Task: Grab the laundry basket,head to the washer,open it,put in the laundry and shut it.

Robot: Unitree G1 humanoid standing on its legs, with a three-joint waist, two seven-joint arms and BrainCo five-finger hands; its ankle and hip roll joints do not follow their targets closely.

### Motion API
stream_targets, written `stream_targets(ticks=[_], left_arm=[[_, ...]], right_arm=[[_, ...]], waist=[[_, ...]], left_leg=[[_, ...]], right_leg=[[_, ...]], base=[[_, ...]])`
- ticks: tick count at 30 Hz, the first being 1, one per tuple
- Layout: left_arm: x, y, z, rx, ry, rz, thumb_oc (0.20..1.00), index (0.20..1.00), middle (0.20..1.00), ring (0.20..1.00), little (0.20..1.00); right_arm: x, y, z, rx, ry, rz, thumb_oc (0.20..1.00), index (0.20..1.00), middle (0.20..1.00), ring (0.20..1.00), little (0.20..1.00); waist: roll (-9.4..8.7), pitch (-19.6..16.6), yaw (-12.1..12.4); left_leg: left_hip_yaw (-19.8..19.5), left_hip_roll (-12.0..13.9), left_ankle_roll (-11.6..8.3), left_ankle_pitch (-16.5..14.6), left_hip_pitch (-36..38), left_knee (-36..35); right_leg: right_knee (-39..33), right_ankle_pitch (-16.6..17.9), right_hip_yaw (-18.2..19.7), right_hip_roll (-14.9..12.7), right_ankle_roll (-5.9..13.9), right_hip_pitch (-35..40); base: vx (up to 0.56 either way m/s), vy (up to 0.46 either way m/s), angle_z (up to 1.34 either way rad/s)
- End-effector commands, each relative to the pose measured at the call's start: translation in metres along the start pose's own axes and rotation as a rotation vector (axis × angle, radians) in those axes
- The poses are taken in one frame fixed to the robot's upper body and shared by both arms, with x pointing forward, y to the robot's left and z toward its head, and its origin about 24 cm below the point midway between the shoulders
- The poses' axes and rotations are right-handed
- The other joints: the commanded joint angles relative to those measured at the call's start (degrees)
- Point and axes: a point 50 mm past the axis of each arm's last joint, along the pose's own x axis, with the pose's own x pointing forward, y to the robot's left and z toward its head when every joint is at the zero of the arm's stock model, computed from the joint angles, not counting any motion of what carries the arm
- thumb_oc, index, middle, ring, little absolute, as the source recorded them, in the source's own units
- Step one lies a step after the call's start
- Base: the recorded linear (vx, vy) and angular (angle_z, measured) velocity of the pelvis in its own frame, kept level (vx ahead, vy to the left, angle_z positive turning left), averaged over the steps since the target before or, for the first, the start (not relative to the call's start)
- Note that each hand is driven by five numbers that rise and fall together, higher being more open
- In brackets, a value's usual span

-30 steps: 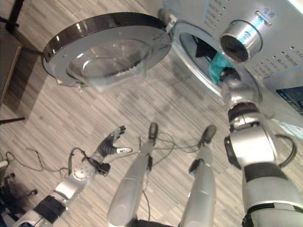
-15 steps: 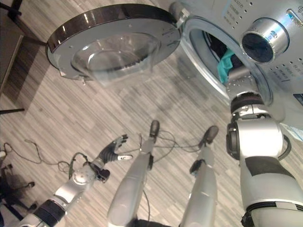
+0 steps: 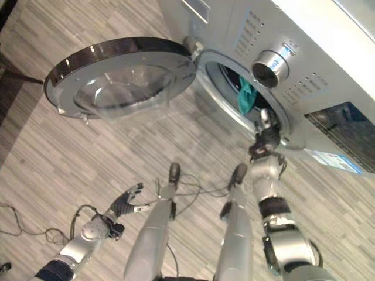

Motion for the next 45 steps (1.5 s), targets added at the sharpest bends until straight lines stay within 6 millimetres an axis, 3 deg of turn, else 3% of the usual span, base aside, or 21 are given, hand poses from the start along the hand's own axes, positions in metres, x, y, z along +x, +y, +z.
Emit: stream_targets(ticks=[1,4,8,10,11,13,14,15,16,17,22,25,31,32,34,35,38,40,43,44,45], left_arm=[[-0.018,-0.014,-0.023,-0.025,0.056,-0.019,1.000,1.000,1.000,1.000,1.000],[-0.022,-0.013,-0.031,-0.033,0.086,-0.009,1.000,1.000,1.000,1.000,1.000],[-0.029,-0.001,-0.047,0.016,0.167,0.030,1.000,1.000,1.000,1.000,1.000],[-0.036,0.014,-0.072,0.190,0.298,0.068,1.000,1.000,1.000,1.000,1.000],[-0.049,0.030,-0.102,0.200,0.453,0.219,1.000,1.000,1.000,1.000,1.000],[-0.048,0.030,-0.102,0.200,0.452,0.220,1.000,1.000,1.000,1.000,1.000],[-0.059,0.031,-0.126,0.200,0.580,0.287,1.000,1.000,1.000,1.000,1.000],[-0.059,0.030,-0.126,0.200,0.579,0.287,1.000,1.000,1.000,1.000,1.000],[-0.070,0.030,-0.144,0.171,0.696,0.346,1.000,1.000,1.000,1.000,1.000],[-0.072,0.030,-0.149,0.138,0.739,0.376,1.000,1.000,1.000,1.000,1.000],[-0.076,0.050,-0.152,-0.003,0.805,0.547,1.000,1.000,1.000,1.000,1.000],[-0.077,0.091,-0.138,-0.102,0.739,0.718,1.000,1.000,1.000,1.000,1.000],[-0.068,0.174,-0.072,-0.056,0.463,0.925,1.000,1.000,1.000,1.000,1.000],[-0.067,0.193,-0.052,-0.019,0.406,0.958,1.000,1.000,1.000,1.000,1.000],[-0.067,0.193,-0.052,-0.018,0.406,0.958,1.000,1.000,1.000,1.000,1.000],[-0.062,0.214,-0.023,0.007,0.317,0.998,1.000,1.000,1.000,1.000,1.000],[-0.060,0.232,-0.001,-0.101,0.233,1.026,1.000,1.000,1.000,1.000,1.000],[-0.057,0.241,0.006,-0.177,0.244,0.999,1.000,1.000,1.000,1.000,1.000],[-0.039,0.247,0.038,-0.241,0.173,0.972,1.000,1.000,1.000,1.000,1.000],[-0.039,0.247,0.040,-0.240,0.171,0.971,1.000,1.000,1.000,1.000,1.000],[-0.027,0.250,0.064,-0.280,0.104,0.956,1.000,1.000,1.000,1.000,1.000]], right_arm=[[-0.014,-0.036,0.006,-0.047,-0.017,-0.063,1.000,1.000,1.000,1.000,1.000],[-0.039,-0.059,-0.023,-0.123,0.109,-0.096,1.000,1.000,1.000,1.000,1.000],[-0.087,-0.102,-0.064,-0.386,0.402,-0.128,1.000,1.000,1.000,1.000,1.000],[-0.130,-0.145,-0.091,-0.855,0.749,-0.059,1.000,1.000,1.000,1.000,1.000],[-0.165,-0.171,-0.099,-1.197,0.964,0.045,1.000,1.000,1.000,1.000,1.000],[-0.165,-0.170,-0.099,-1.199,0.964,0.046,1.000,1.000,1.000,1.000,1.000],[-0.184,-0.189,-0.097,-1.247,1.048,-0.004,1.000,1.000,1.000,1.000,1.000],[-0.184,-0.189,-0.097,-1.247,1.048,-0.005,1.000,1.000,1.000,1.000,1.000],[-0.199,-0.203,-0.095,-1.273,1.112,-0.058,1.000,1.000,1.000,1.000,1.000],[-0.207,-0.208,-0.094,-1.284,1.141,-0.075,1.000,1.000,1.000,1.000,1.000],[-0.222,-0.222,-0.089,-1.320,1.209,-0.145,1.000,1.000,1.000,1.000,1.000],[-0.234,-0.231,-0.085,-1.349,1.267,-0.177,1.000,1.000,1.000,1.000,1.000],[-0.246,-0.237,-0.082,-1.446,1.331,-0.112,1.000,1.000,1.000,1.000,1.000],[-0.251,-0.238,-0.081,-1.501,1.361,-0.059,1.000,1.000,1.000,1.000,1.000],[-0.251,-0.238,-0.081,-1.501,1.361,-0.059,1.000,1.000,1.000,1.000,1.000],[-0.259,-0.241,-0.080,-1.538,1.403,-0.018,1.000,1.000,1.000,1.000,1.000],[-0.268,-0.245,-0.078,-1.539,1.442,-0.028,1.000,1.000,1.000,1.000,1.000],[-0.269,-0.246,-0.077,-1.552,1.466,-0.018,1.000,1.000,1.000,1.000,1.000],[-0.270,-0.245,-0.080,-1.576,1.481,0.009,1.000,1.000,1.000,1.000,1.000],[-0.270,-0.244,-0.081,-1.574,1.479,0.009,1.000,1.000,1.000,1.000,1.000],[-0.265,-0.242,-0.083,-1.593,1.466,0.030,1.000,1.000,1.000,1.000,1.000]], waist=[[2.04,-2.9,-0.4],[1.32,-3.1,-1.0],[-0.41,-4.7,-1.8],[-1.46,-6.0,-1.1],[-2.46,-7.5,-0.6],[-2.44,-7.2,-0.7],[-3.21,-8.9,-1.0],[-3.19,-8.7,-1.0],[-3.87,-10.2,-1.7],[-4.04,-11.0,-2.0],[-4.33,-13.6,-2.8],[-4.26,-16.5,-3.3],[-4.21,-19.9,-4.0],[-4.41,-20.7,-4.5],[-4.44,-20.7,-4.5],[-4.68,-21.3,-5.1],[-5.18,-21.5,-5.8],[-5.56,-21.4,-6.6],[-6.51,-20.2,-7.1],[-6.57,-20.2,-7.0],[-7.39,-18.8,-7.3]], left_leg=[[1.7,-1.1,1.77,-4.0,-2.2,1.5],[2.1,-1.0,1.83,-4.2,-1.6,1.7],[2.6,-0.9,1.93,-4.8,1.3,1.6],[2.5,-1.2,2.03,-5.3,5.4,1.0],[2.8,-1.7,2.30,-5.9,9.3,0.4],[2.8,-1.7,2.30,-5.9,9.7,0.3],[3.2,-2.1,2.59,-6.3,12.6,-0.4],[3.2,-2.1,2.61,-6.3,12.9,-0.5],[4.1,-2.5,3.10,-5.0,14.5,-1.2],[4.4,-2.5,3.25,-5.2,15.8,-1.5],[5.5,-2.2,3.56,-5.6,20.6,-3.5],[6.4,-2.2,3.88,-5.5,25.0,-6.3],[7.6,-1.7,3.94,-5.2,30.7,-10.9],[7.7,-1.8,3.97,-5.0,31.5,-11.6],[7.7,-1.8,3.97,-4.9,31.5,-11.7],[7.9,-1.8,3.98,-4.9,32.3,-12.4],[8.2,-1.7,3.96,-4.9,32.6,-12.7],[8.4,-1.6,4.09,-4.8,32.3,-12.6],[8.5,-1.5,4.11,-4.5,31.1,-12.5],[8.5,-1.5,4.11,-4.5,31.0,-12.5],[8.3,-1.4,4.03,-4.0,29.5,-12.3]], right_leg=[[2.5,-11.2,1.7,3.2,2.13,3.4],[2.1,-10.7,1.8,3.1,2.26,4.1],[0.9,-10.0,1.8,3.2,2.37,7.4],[-0.6,-9.8,1.6,3.3,2.58,12.3],[-1.8,-9.7,1.3,3.3,2.86,16.6],[-1.9,-9.7,1.3,3.3,2.88,16.9],[-2.7,-9.4,1.6,3.5,3.18,19.4],[-2.8,-9.4,1.7,3.5,3.20,19.7],[-3.7,-8.1,1.6,2.9,3.05,21.2],[-4.0,-8.0,1.9,2.8,3.16,22.2],[-5.1,-7.7,2.7,2.8,3.60,25.4],[-6.2,-7.5,3.1,2.9,4.17,28.0],[-7.3,-8.0,3.4,3.3,4.93,31.3],[-7.3,-8.0,3.6,3.4,5.08,31.6],[-7.3,-8.0,3.6,3.4,5.08,31.6],[-7.3,-8.1,3.6,3.5,5.25,31.9],[-7.5,-8.0,3.8,3.8,5.45,32.0],[-7.5,-7.8,4.1,3.8,5.58,31.6],[-7.5,-7.4,4.3,3.9,5.63,30.3],[-7.4,-7.4,4.3,3.9,5.63,30.3],[-7.4,-7.1,4.4,4.1,5.53,28.9]], base=[[0.00,0.054,0.00],[0.00,0.062,0.00],[0.05,0.048,-0.08],[0.17,0.035,-0.22],[0.16,0.023,-0.11],[0.11,0.031,0.00],[0.10,0.044,-0.02],[0.07,0.123,-0.04],[0.02,0.112,-0.06],[0.04,0.142,-0.14],[0.07,0.066,-0.16],[0.12,0.059,-0.17],[0.11,0.027,-0.14],[0.09,0.014,-0.05],[0.05,0.009,-0.04],[0.07,0.008,0.00],[0.05,0.005,0.00],[0.01,0.001,-0.02],[-0.04,-0.009,-0.01],[-0.13,-0.031,0.04],[-0.14,-0.034,0.06]])
